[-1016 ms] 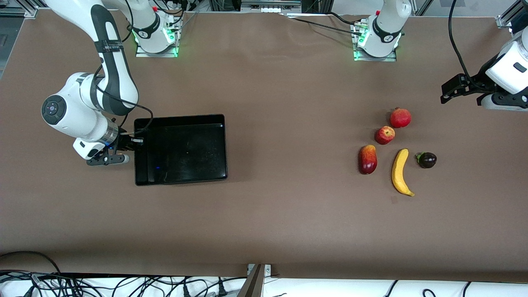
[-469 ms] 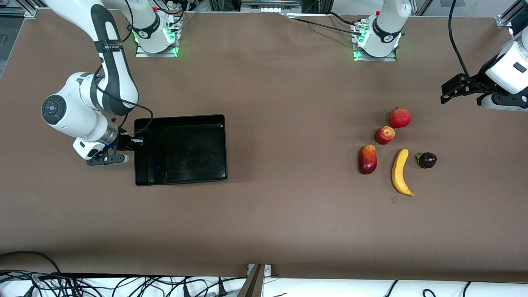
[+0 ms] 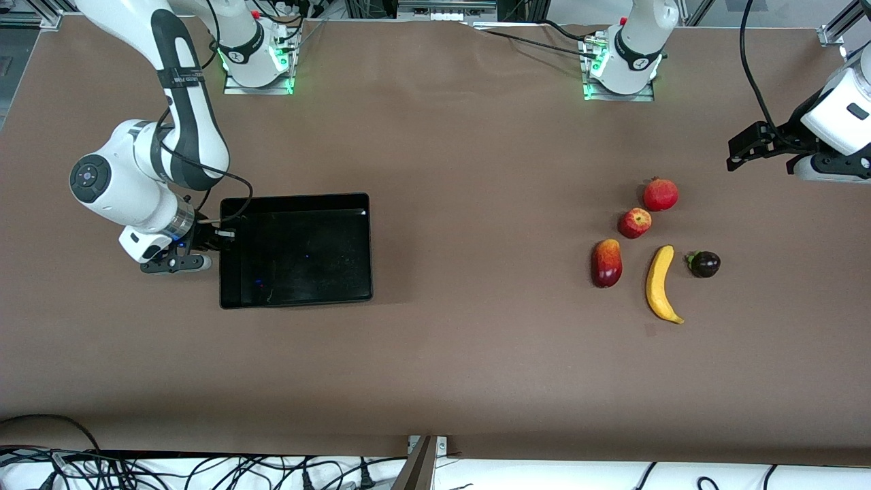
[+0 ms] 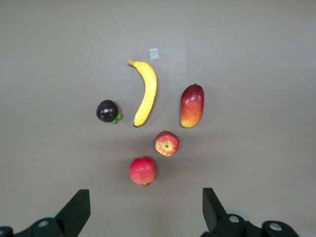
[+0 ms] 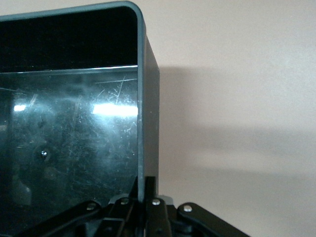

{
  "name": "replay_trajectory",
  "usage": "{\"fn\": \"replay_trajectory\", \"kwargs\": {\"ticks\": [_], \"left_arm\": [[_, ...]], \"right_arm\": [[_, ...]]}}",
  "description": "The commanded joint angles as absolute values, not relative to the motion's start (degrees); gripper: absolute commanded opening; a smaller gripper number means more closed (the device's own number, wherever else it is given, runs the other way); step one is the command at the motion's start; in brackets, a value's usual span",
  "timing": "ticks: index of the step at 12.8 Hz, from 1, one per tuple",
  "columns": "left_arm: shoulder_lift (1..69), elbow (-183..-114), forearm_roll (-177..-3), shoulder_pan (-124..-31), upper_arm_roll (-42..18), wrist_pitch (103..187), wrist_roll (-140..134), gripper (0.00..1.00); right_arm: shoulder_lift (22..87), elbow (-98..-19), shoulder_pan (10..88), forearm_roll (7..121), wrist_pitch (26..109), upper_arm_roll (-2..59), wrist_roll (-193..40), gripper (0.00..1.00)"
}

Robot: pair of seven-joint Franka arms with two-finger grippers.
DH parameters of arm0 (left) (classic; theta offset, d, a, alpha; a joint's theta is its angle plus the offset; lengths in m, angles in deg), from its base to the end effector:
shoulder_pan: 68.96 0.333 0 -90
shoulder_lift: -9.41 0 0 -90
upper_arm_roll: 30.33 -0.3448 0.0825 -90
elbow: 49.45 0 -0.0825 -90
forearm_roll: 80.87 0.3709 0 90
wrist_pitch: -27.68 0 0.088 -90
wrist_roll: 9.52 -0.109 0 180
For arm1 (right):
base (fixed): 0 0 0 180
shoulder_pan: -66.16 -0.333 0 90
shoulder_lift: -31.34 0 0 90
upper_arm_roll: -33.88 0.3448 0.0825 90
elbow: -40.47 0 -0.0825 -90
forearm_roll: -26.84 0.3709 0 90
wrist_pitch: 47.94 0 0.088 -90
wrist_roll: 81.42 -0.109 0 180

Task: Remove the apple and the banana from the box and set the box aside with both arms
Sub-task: 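Drag the black tray across the table toward the right arm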

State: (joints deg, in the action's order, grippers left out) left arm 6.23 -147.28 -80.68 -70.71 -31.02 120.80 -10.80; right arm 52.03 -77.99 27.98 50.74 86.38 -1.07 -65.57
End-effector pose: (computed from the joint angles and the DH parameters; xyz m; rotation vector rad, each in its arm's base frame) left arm 0.5246 -0.0092 0.6227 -3.1381 0.0645 0.0419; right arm 0.5829 0.0550 0.3192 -3.0484 -0.1052 -0.0240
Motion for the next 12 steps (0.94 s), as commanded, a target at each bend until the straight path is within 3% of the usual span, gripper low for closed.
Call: {"fn": "replay_trajectory", "kwargs": {"ticks": [1,5,6,7,8,9,12], "left_arm": [[7.04,-145.43,-79.73,-70.81,-30.95,119.44,-10.49,1.00],[7.21,-145.34,-79.73,-70.90,-30.86,119.44,-10.49,1.00],[7.21,-145.34,-79.81,-70.81,-30.95,119.36,-10.58,1.00],[7.21,-145.25,-79.73,-70.64,-30.95,119.44,-10.75,1.00],[7.30,-145.25,-79.73,-70.90,-30.95,119.44,-10.49,1.00],[7.30,-145.25,-79.73,-70.90,-30.69,119.44,-10.05,1.00],[7.48,-144.64,-79.81,-70.90,-30.86,119.44,-10.49,1.00]], "right_arm": [[50.85,-80.37,28.19,52.68,89.08,-0.93,-63.93,0.00],[51.21,-82.22,28.10,52.68,90.49,-0.31,-63.93,0.00],[51.21,-82.40,28.01,52.68,90.58,-0.31,-63.93,0.05],[51.21,-82.40,28.01,52.68,90.49,-0.31,-63.93,0.46],[51.21,-82.40,27.93,52.68,90.49,-0.31,-63.93,0.76],[50.86,-82.22,27.75,52.68,90.14,0.12,-63.93,1.00],[48.49,-79.95,27.66,52.59,88.04,0.92,-64.45,1.00]]}}
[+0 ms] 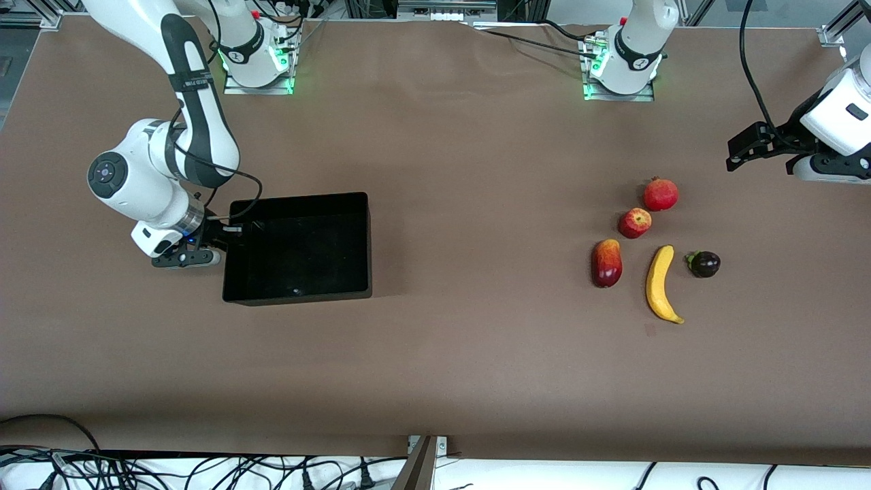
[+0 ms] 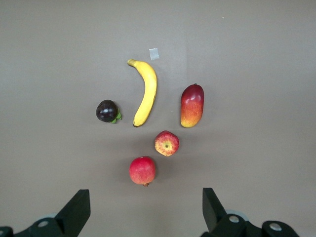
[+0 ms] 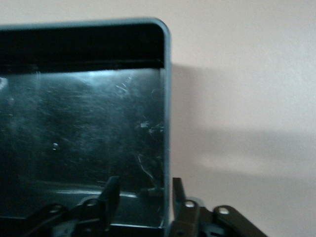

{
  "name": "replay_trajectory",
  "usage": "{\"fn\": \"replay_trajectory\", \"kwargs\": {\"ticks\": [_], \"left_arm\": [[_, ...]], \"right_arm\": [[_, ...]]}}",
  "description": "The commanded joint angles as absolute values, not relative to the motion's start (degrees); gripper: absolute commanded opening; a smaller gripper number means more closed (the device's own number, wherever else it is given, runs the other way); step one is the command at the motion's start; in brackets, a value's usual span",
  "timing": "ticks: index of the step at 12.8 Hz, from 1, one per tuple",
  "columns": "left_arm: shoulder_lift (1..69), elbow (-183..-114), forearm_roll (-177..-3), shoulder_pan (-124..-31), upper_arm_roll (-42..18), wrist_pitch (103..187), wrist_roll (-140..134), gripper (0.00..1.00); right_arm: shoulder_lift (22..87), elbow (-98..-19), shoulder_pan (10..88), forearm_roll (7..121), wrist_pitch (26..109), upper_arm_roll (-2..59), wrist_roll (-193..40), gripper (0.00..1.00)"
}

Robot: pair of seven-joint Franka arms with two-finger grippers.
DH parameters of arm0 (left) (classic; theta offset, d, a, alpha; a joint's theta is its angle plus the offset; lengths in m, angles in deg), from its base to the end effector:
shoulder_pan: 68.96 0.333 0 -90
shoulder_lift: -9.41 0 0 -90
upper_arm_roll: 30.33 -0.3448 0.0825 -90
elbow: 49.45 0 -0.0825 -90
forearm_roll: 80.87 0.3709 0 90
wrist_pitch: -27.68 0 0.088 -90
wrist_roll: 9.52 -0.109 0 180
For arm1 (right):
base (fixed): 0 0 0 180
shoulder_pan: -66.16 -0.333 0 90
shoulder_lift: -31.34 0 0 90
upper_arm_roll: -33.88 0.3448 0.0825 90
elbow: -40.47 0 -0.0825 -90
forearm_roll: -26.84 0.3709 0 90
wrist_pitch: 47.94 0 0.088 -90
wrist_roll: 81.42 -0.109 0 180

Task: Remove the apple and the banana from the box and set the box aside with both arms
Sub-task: 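Open the right gripper to release the tray rim and withdraw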

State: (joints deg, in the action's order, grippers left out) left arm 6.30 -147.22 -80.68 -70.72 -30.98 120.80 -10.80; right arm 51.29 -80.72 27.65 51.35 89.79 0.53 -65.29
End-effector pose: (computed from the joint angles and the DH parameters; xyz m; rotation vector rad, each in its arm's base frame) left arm 0.5250 -0.0097 0.6225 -3.1380 0.0658 0.0422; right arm 0.5723 0.0668 0.3091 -3.0415 -0.1276 -0.0490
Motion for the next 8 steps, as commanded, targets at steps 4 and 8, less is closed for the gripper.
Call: {"fn": "replay_trajectory", "kwargs": {"ticks": [4,8], "left_arm": [[8.62,-143.15,-79.73,-70.90,-30.86,119.27,-10.49,1.00],[9.06,-142.97,-79.73,-70.81,-30.95,119.18,-10.58,1.00]], "right_arm": [[46.82,-68.37,27.66,48.40,70.24,-0.05,-70.14,1.00],[41.81,-56.41,27.14,36.61,53.62,0.57,-79.13,1.00]]}}
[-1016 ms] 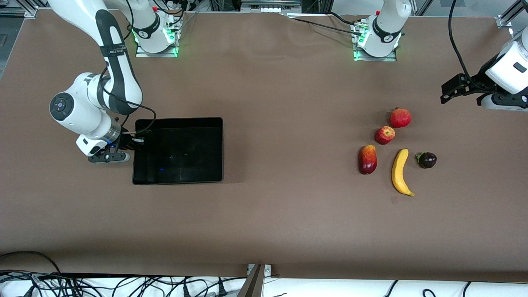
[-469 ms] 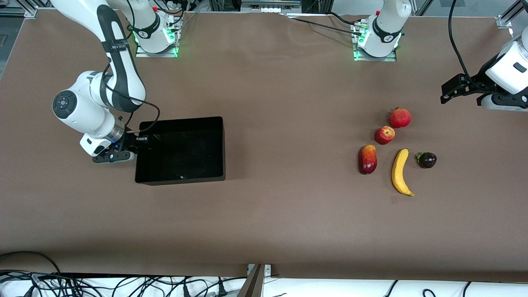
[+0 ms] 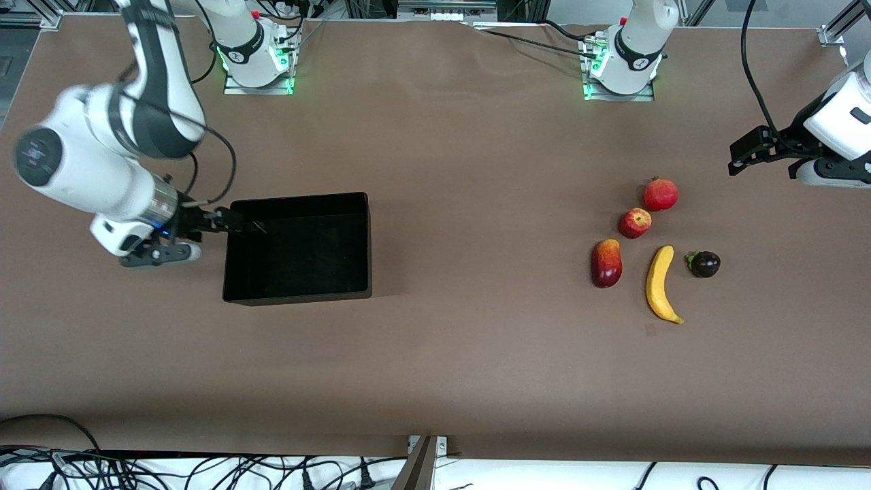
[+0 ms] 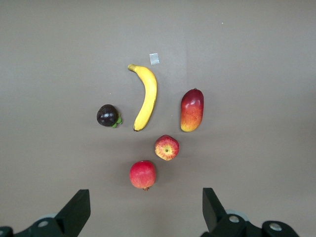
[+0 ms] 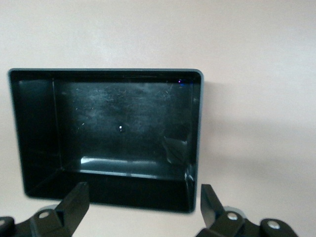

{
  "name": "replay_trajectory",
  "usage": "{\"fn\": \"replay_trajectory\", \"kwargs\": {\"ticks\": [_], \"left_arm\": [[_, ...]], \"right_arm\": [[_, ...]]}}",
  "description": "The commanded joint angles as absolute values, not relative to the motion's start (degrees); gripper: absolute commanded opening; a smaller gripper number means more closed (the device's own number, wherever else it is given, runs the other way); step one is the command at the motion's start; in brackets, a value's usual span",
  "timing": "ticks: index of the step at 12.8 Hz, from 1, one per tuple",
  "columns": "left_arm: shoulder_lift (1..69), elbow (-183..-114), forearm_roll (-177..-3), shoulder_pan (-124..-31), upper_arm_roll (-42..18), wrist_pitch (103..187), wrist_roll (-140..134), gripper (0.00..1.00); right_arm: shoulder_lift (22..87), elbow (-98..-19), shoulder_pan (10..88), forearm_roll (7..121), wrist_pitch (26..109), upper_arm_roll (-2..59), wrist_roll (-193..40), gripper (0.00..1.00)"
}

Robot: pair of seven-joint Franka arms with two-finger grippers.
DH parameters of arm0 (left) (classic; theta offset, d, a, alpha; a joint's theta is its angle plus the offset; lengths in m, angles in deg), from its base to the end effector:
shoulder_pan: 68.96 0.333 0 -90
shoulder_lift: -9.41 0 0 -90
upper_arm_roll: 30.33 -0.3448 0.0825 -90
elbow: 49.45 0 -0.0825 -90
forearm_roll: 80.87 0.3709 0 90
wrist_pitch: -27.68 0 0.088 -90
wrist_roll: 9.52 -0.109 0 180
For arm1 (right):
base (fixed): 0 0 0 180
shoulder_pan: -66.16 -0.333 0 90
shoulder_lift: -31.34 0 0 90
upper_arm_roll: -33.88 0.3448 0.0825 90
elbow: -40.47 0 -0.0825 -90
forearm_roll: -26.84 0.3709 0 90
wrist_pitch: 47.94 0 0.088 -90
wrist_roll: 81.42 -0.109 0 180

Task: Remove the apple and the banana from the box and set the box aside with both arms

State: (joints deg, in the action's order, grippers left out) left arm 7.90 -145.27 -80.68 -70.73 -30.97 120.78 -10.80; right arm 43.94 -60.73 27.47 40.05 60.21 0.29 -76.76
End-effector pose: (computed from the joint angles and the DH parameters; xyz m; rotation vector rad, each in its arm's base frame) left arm 0.5350 -0.0101 0.6234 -3.1377 0.0663 0.0331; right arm 0.5945 0.0954 0.4804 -3.0412 -0.1511 0.0891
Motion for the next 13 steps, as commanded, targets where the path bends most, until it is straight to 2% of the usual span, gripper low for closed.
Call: {"fn": "replay_trajectory", "kwargs": {"ticks": [1,3,5,7,13], "left_arm": [[8.97,-142.97,-79.73,-70.81,-30.95,119.09,-10.49,1.00],[9.06,-142.88,-79.73,-70.81,-30.95,119.18,-10.58,1.00],[9.06,-142.88,-79.73,-70.90,-30.86,119.09,-10.31,1.00],[9.06,-142.88,-79.73,-70.90,-30.86,119.18,-10.40,1.00],[9.06,-142.88,-79.73,-70.90,-30.86,119.18,-10.31,1.00]], "right_arm": [[41.11,-53.60,27.13,34.76,50.27,0.57,-79.13,1.00],[40.66,-48.24,27.13,33.52,43.85,0.48,-78.70,1.00],[40.48,-45.76,27.13,33.52,40.93,0.48,-78.26,1.00],[39.70,-45.66,27.13,33.60,40.92,0.48,-77.82,1.00],[32.05,-50.23,27.48,29.56,40.57,0.65,-75.09,1.00]]}}
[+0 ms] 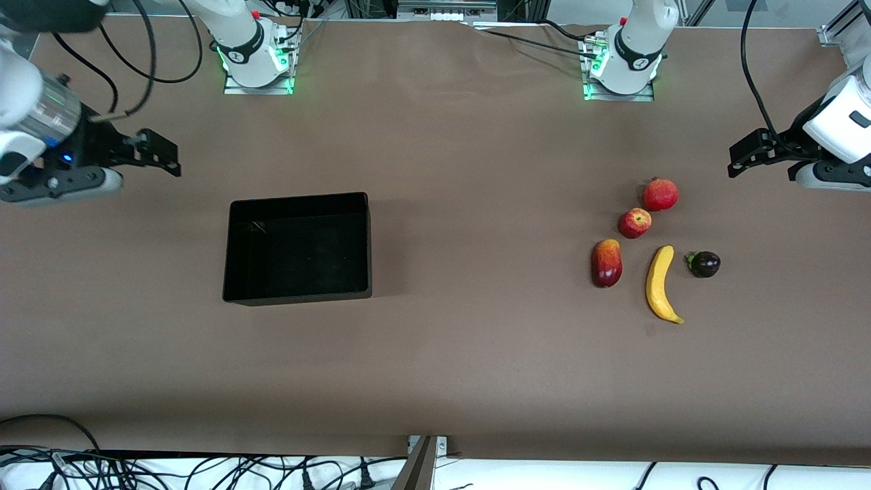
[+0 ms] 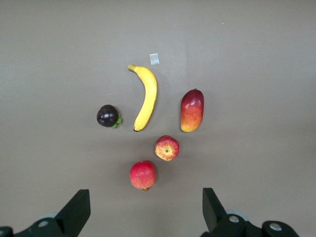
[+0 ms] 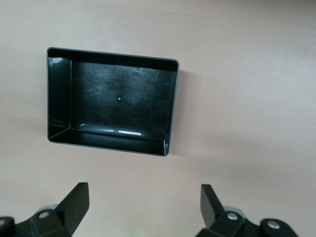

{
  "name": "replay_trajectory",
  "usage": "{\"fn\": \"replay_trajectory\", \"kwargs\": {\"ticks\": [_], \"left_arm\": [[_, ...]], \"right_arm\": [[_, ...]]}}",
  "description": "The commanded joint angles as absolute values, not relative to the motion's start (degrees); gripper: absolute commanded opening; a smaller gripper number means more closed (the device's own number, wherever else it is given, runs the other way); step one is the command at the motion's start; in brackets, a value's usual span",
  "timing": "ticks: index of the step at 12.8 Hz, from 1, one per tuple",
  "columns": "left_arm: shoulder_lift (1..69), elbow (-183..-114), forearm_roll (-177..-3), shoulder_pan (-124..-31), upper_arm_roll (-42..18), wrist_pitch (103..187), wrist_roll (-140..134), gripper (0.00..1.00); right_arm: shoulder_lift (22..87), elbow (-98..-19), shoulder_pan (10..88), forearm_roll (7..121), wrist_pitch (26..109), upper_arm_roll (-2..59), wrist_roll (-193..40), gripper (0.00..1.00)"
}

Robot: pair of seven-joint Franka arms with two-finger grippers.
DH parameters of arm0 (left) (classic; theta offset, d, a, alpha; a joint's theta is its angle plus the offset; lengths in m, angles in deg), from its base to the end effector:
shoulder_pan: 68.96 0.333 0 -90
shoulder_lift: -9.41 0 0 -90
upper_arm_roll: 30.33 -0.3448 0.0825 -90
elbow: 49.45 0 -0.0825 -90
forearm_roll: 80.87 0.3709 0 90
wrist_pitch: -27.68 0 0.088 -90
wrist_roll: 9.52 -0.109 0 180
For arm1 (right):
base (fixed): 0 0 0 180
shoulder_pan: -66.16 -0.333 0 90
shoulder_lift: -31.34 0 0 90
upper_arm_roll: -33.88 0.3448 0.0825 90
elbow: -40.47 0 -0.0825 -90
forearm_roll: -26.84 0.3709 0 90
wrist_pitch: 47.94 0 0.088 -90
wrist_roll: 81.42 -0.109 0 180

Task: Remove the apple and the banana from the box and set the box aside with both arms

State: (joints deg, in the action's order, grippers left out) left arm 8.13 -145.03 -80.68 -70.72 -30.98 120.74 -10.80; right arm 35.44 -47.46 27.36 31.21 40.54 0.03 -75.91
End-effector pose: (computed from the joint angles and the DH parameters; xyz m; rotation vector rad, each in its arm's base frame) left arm 0.5363 -0.0100 0.6231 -3.1377 0.0658 0.0340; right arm 0.5541 0.0692 0.6326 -3.0910 -0.2834 0.0771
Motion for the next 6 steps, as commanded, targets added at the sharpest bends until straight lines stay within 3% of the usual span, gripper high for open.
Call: {"fn": "replay_trajectory", "kwargs": {"ticks": [1,6], "left_arm": [[9.14,-142.79,-79.73,-70.90,-30.86,119.27,-10.23,1.00],[9.15,-142.79,-79.81,-70.90,-30.86,119.18,-10.31,1.00]], "right_arm": [[32.05,-49.97,29.05,29.56,40.22,1.87,-74.13,1.00],[31.61,-50.32,50.92,29.47,40.22,22.24,-72.72,1.00]]}}
